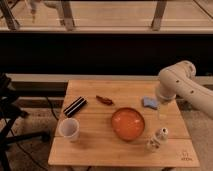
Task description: Place the white sponge in the ceramic bowl
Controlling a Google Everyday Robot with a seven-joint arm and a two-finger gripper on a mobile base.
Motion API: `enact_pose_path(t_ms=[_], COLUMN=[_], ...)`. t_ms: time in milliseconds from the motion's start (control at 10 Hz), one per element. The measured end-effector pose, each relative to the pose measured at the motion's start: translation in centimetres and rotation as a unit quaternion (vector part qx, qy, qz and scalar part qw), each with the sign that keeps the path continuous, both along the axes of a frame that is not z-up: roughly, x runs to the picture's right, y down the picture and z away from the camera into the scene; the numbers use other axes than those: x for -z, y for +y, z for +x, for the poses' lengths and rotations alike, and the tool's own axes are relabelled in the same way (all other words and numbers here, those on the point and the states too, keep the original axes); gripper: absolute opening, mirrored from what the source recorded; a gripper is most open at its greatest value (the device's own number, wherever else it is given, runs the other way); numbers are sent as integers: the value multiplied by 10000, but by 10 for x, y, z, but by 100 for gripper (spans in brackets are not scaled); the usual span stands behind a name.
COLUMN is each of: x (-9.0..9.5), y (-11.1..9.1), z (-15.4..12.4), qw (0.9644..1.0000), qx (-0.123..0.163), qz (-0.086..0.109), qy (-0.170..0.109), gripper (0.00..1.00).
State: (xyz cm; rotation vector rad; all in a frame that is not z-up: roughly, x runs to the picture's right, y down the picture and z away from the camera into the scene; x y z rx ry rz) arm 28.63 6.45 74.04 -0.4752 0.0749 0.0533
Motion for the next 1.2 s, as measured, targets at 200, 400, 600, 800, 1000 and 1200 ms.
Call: enact_pose_path(t_ms=[200, 400, 600, 800, 1000, 1200], x=[-11, -15, -22, -32, -38, -44], y=[-7, -9, -12, -17, -18, -19], z=[5, 7, 13, 16, 18, 23], qw=[10000, 10000, 10000, 9999, 9998, 9997], qx=[24, 50, 66, 82, 125, 184], qz=[24, 29, 58, 88, 98, 103], qy=[-24, -30, -39, -74, -90, -111], gripper=[100, 100, 100, 100, 100, 100])
